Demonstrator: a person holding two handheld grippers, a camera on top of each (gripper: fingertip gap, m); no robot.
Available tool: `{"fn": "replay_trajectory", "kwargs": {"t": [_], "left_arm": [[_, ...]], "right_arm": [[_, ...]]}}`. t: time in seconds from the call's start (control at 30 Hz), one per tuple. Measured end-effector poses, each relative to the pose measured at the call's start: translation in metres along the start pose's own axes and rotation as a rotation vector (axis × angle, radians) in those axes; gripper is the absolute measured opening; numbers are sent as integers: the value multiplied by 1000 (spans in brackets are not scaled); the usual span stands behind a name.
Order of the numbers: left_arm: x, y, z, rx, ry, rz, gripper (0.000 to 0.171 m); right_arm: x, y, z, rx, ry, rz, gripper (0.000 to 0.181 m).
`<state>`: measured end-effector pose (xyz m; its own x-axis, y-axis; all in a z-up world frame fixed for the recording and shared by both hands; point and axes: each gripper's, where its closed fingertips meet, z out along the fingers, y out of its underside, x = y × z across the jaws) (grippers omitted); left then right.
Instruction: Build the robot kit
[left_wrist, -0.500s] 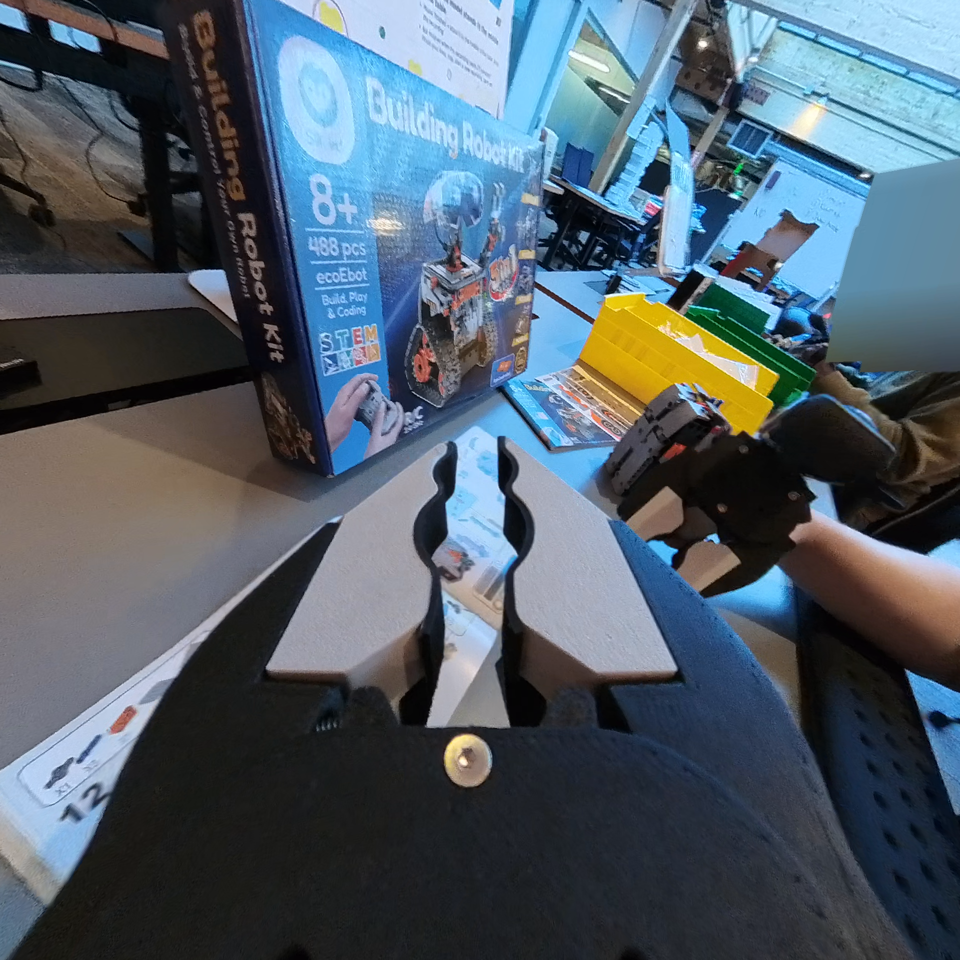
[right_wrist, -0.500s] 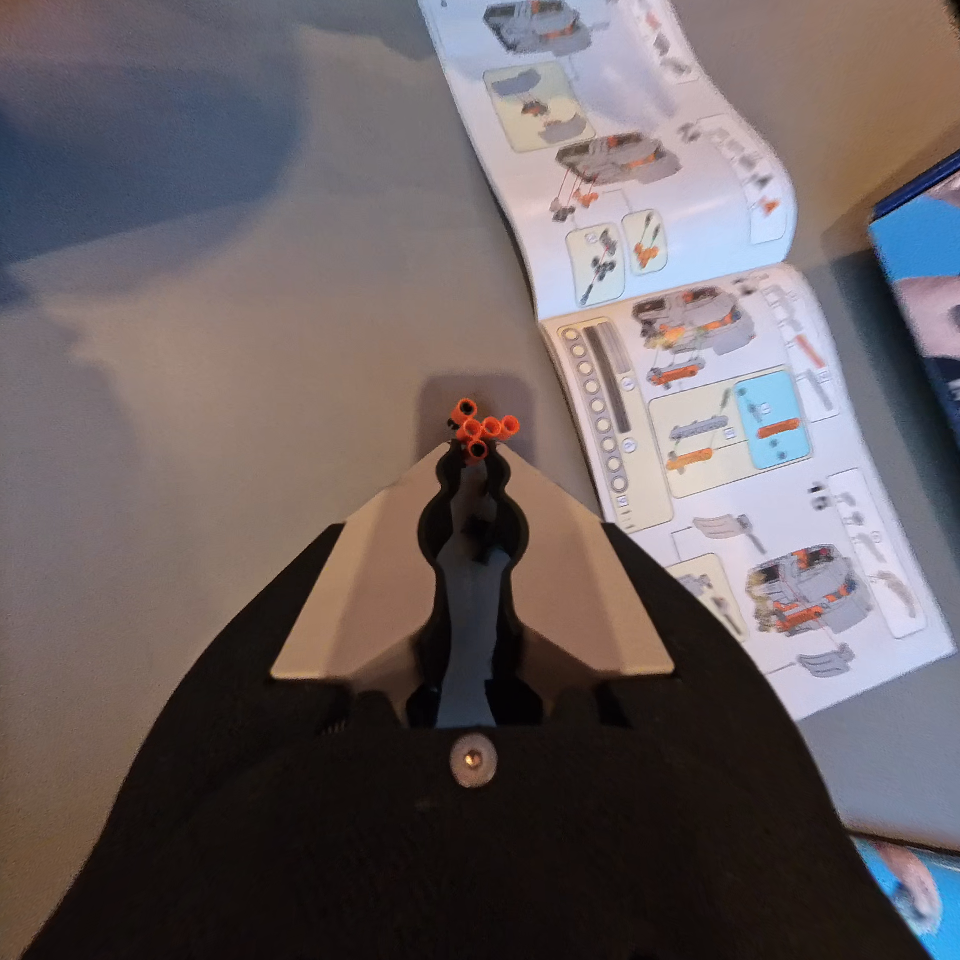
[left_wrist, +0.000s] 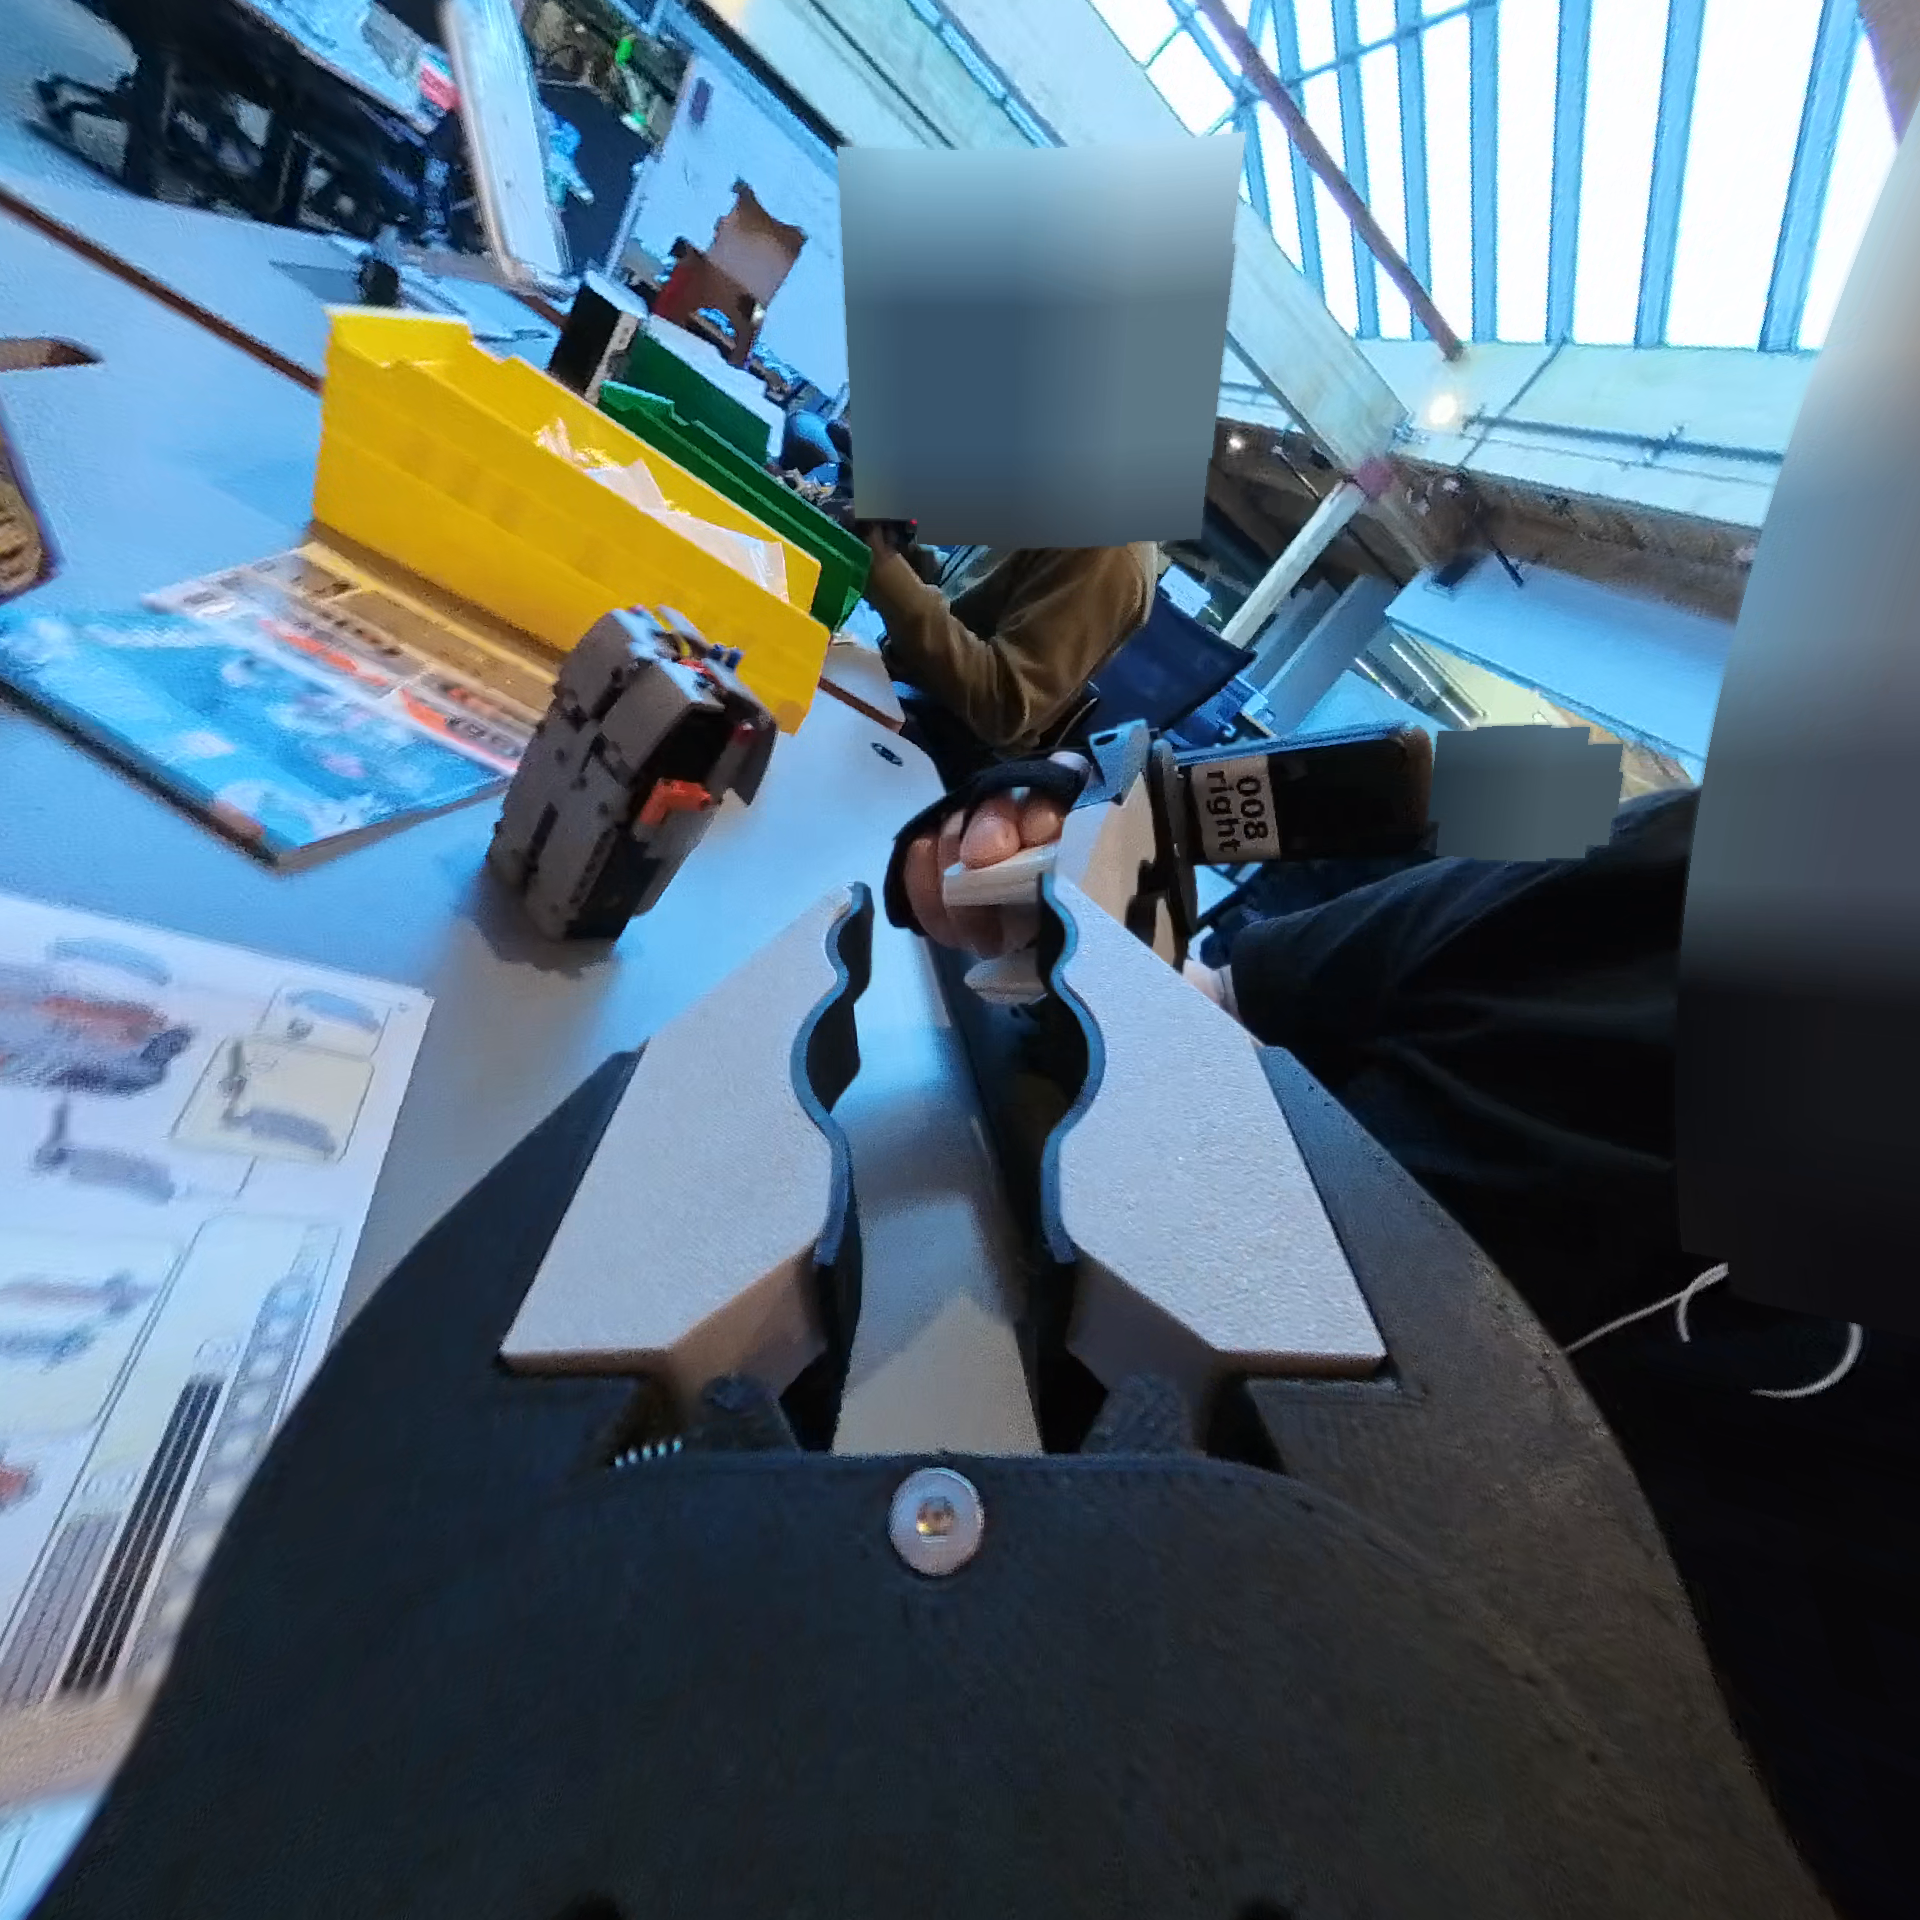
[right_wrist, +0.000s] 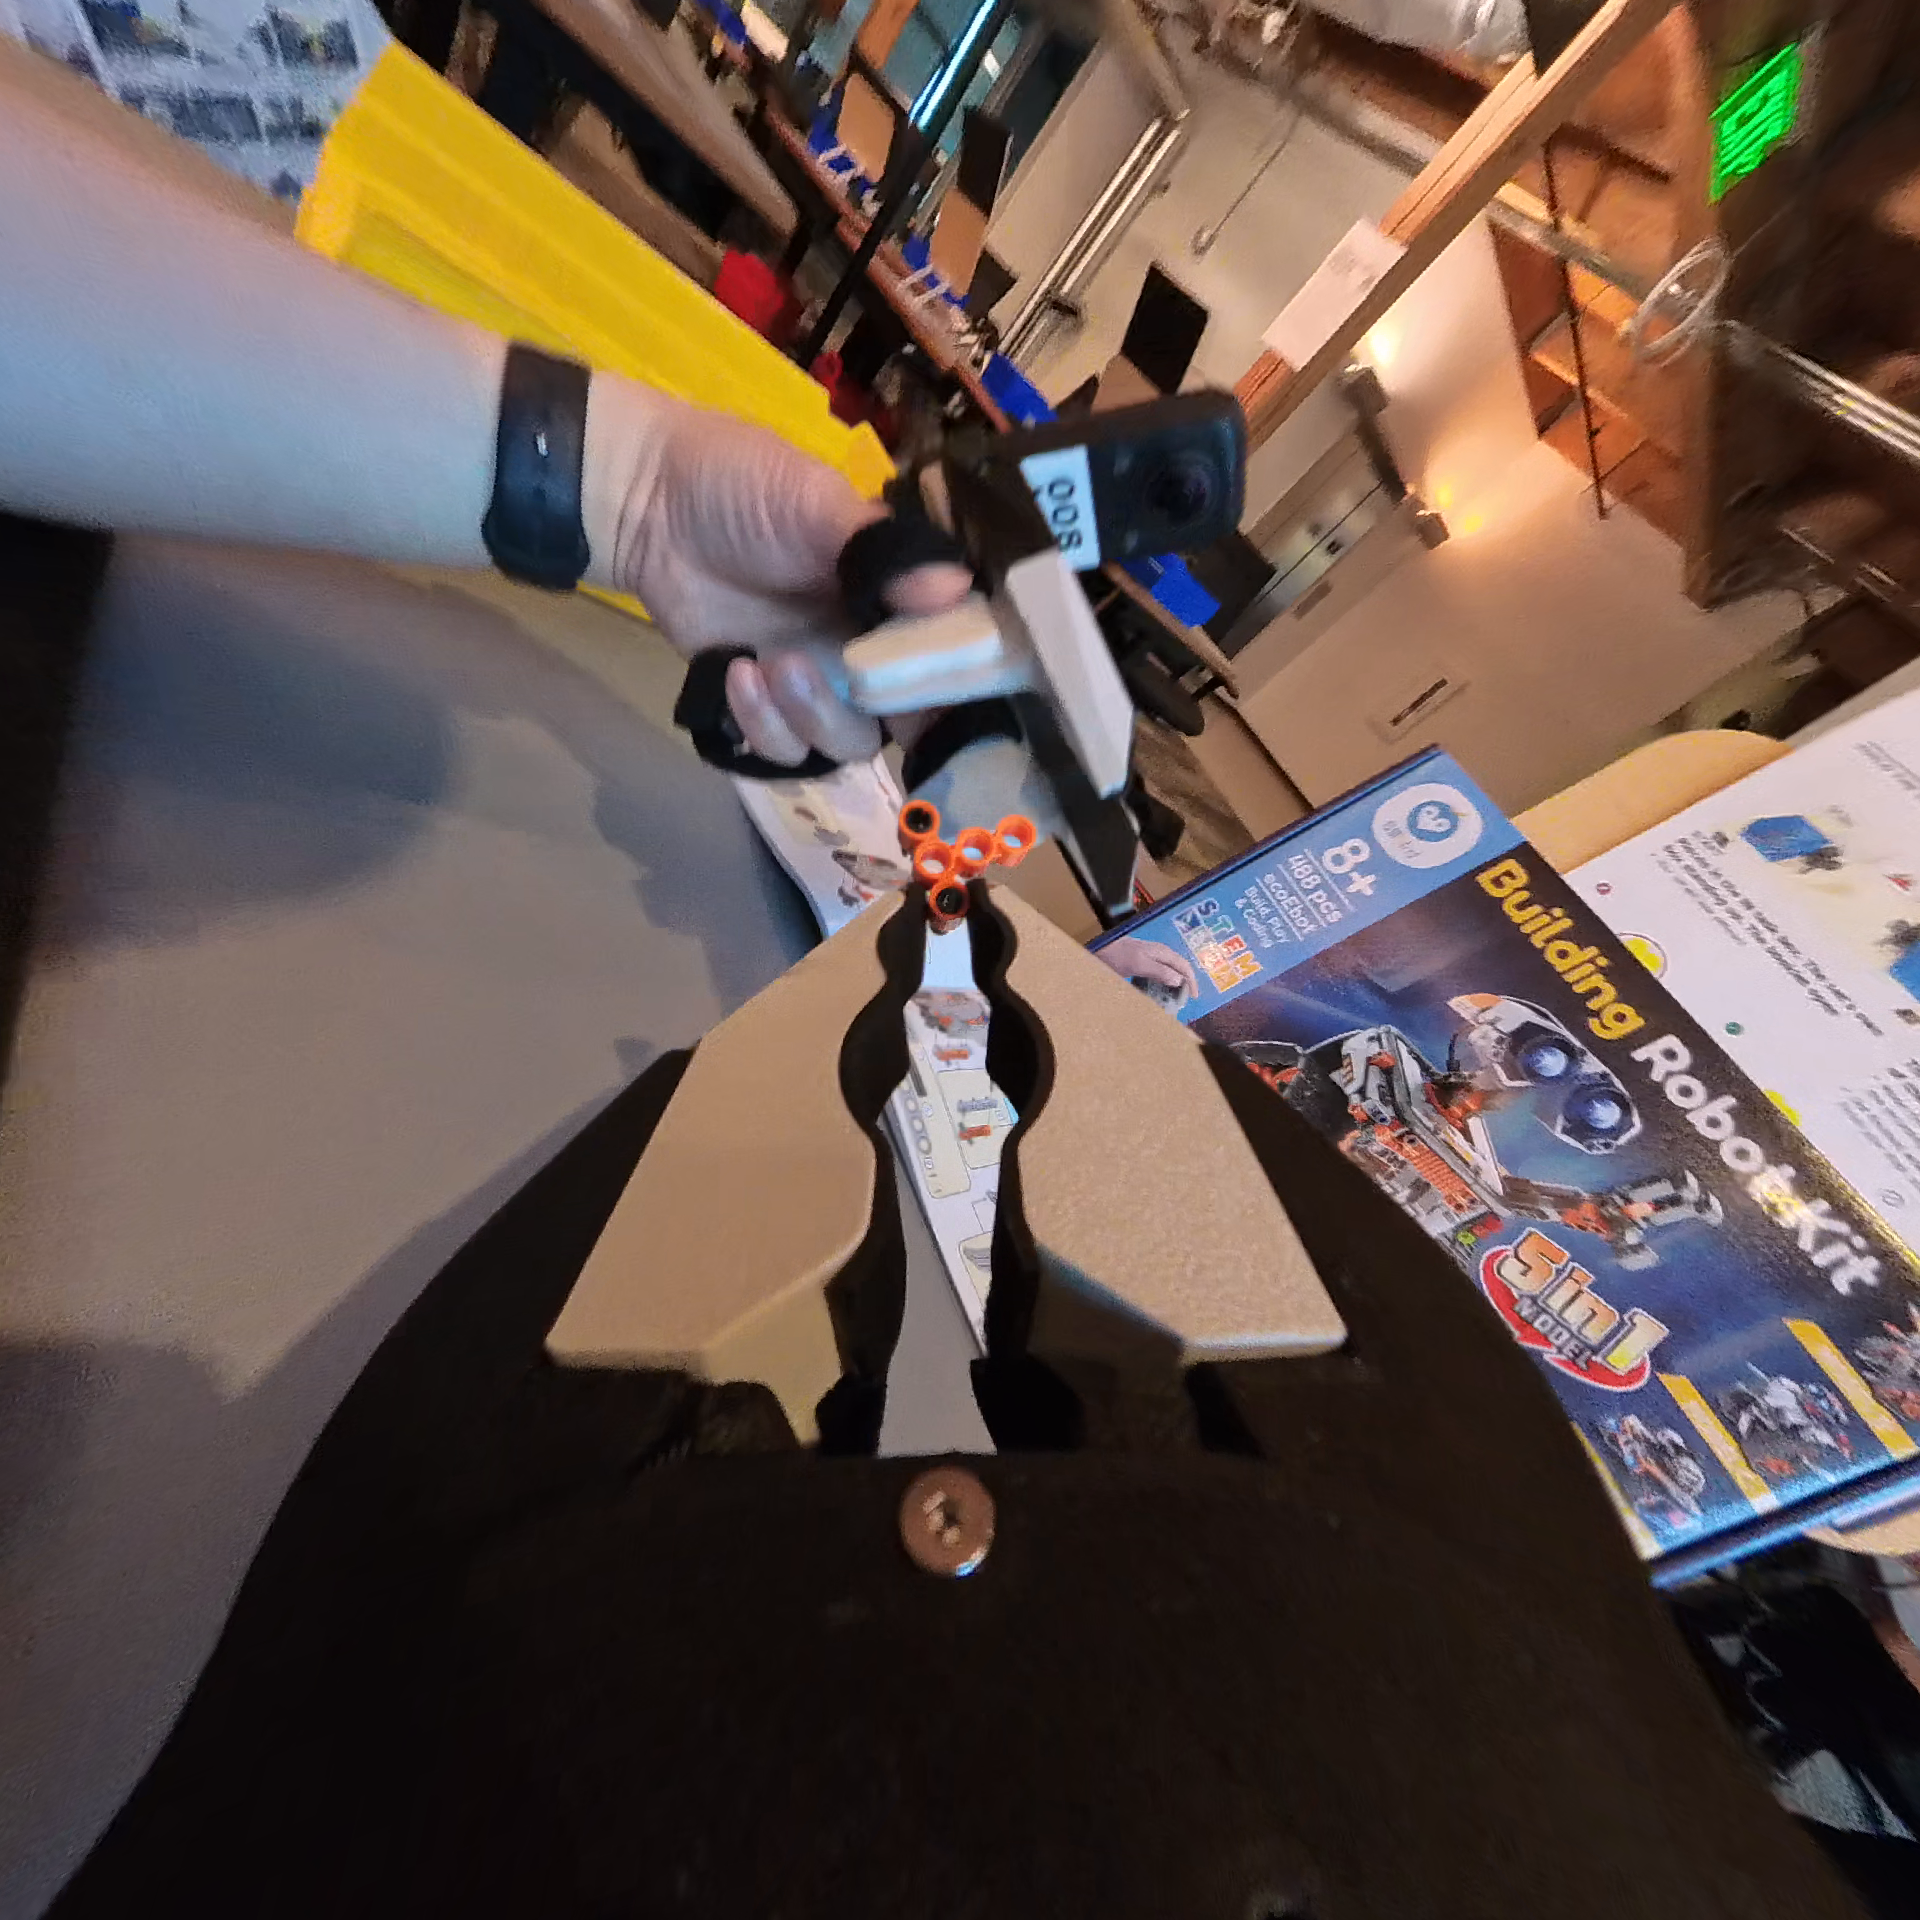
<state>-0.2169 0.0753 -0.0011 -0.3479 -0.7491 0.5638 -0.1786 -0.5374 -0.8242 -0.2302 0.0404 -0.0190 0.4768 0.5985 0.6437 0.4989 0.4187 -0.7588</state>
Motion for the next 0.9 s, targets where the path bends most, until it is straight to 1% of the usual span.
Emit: {"fn": "replay_trajectory", "kwargs": {"t": [0.03, 0.1, 0.17, 0.27, 0.33, 0.37, 0.4, 0.43, 0.5, 0.6, 0.67, 0.77, 0.83, 0.9], "left_arm": [[6, 0, 8, 7, 41, 21, 27], [27, -5, 18, 48, 177, 18, 25], [37, -6, 27, 64, 250, -5, 27], [53, 12, 46, -19, 330, -6, 27], [57, 21, 56, -67, 338, 32, 21], [59, 21, 57, -66, 343, 50, 15], [58, 20, 58, -57, 325, 83, 14], [57, 18, 58, -41, 301, 128, 7], [54, 19, 59, -31, 256, 192, 7], [57, 21, 60, -40, 283, 169, 4], [52, 24, 63, -56, 258, 186, 4], [45, 32, 69, -80, 193, 279, 3], [38, 35, 76, -103, 138, 310, 3], [27, 41, 83, -135, 76, 326, 3]], "right_arm": [[1, -3, -7, 17, 8, 25, 5], [4, -8, -20, 63, 12, 80, 5], [6, -15, -32, 129, 7, 132, 5], [7, -22, -42, 198, -30, 199, 5], [9, -25, -46, 221, -34, 217, 5], [8, -23, -46, 210, -46, 220, 5], [9, -23, -47, 207, -38, 221, 5], [11, -20, -47, 196, -30, 226, 5], [11, -15, -47, 163, -31, 231, 5], [9, -14, -47, 155, -28, 176, 5], [7, -10, -47, 129, -34, 186, 5], [4, 5, -51, 75, -48, 312, 5], [1, 9, -59, 95, -52, 416, 16], [0, 17, -69, 104, -68, 571, 26]]}}
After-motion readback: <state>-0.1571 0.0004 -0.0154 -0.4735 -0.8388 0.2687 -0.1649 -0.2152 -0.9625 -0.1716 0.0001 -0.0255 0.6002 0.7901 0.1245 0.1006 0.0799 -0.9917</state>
